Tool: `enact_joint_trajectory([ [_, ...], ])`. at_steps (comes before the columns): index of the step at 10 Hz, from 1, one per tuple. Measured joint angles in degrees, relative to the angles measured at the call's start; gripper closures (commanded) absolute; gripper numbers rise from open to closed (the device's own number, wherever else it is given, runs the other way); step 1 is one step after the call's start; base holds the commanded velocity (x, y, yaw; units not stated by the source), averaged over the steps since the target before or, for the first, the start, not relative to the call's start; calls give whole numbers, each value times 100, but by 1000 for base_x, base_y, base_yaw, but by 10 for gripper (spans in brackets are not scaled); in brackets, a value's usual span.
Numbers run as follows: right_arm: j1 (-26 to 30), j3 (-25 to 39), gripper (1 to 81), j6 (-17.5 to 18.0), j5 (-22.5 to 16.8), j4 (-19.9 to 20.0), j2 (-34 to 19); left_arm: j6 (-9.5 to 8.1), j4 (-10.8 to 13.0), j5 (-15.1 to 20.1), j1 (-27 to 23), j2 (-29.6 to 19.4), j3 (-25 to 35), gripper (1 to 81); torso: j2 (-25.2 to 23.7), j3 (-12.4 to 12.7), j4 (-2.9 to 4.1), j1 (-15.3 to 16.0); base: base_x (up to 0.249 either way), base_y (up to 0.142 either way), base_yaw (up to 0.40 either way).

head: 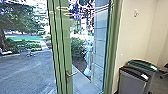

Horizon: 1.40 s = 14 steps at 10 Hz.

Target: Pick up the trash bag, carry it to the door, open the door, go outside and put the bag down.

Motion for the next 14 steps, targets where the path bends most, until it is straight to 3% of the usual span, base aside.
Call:
enact_joint_trajectory([
  [7,-17,-2,10,-1,135,-1,13,0,0,0,-16,-2,-5,811,0,0,0,-2,116,-96,0],
  [14,-35,4,10,-1,130,-4,13,0,0,-2,-24,0,-5,811,-2,2,0,-6,116,0,0],
])
